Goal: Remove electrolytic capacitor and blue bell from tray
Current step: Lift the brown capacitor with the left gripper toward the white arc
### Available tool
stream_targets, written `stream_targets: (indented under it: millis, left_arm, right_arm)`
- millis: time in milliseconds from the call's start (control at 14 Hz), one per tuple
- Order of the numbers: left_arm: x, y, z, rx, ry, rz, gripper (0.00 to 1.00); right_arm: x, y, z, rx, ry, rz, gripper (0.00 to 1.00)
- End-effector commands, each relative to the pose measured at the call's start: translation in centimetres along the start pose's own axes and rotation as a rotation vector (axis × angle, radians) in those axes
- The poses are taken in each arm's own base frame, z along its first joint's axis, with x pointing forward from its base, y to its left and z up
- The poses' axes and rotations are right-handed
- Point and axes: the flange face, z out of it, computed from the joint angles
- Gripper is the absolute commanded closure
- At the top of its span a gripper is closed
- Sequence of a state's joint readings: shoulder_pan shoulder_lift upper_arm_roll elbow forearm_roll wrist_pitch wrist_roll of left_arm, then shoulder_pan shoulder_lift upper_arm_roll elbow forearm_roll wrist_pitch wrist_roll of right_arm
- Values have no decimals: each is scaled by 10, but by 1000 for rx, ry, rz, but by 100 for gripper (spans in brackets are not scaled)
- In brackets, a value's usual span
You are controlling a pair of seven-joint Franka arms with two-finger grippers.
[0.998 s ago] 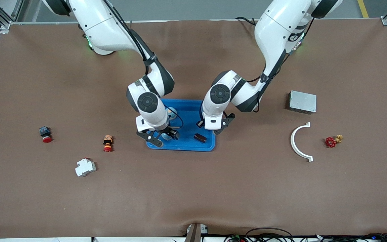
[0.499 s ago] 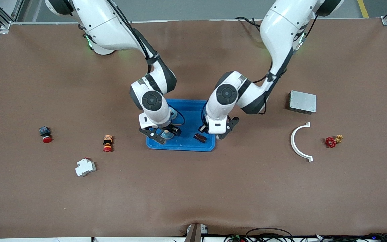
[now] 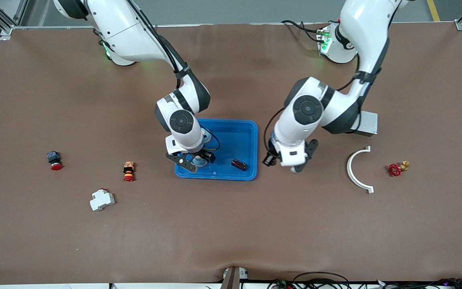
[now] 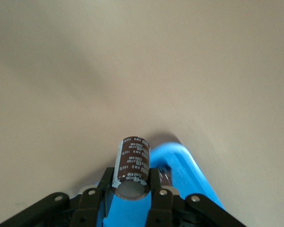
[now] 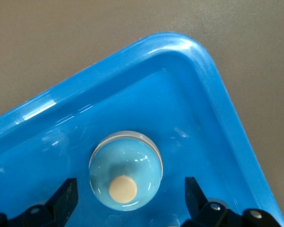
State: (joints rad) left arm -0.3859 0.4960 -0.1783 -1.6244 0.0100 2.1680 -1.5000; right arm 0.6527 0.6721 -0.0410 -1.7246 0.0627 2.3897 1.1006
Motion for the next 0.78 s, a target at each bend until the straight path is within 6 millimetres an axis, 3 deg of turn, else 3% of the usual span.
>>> stream_targets:
  millis: [0,71,214,499,641,713]
  left_arm:
    - [40,-23,1,119,70,-18,100]
    - [56,-32,9,166,105,-2,100]
    - [66,-38,28,215,172,37,100]
    - [112,-56,75,303,230,24,100]
    - [126,-68,104,360,267,48,100]
    - [135,-76,113,382,279,52,100]
  right_arm:
    - [0,-1,2,3,12,12,0]
    - [-1,-2,3,2,13,9,0]
    - [0,-2,7,5,16,9,0]
    - [5,-2,9,23,26,12,17]
    - [3,-4,7,26,27,6,46]
    - [2,-4,7,26,27,4,70]
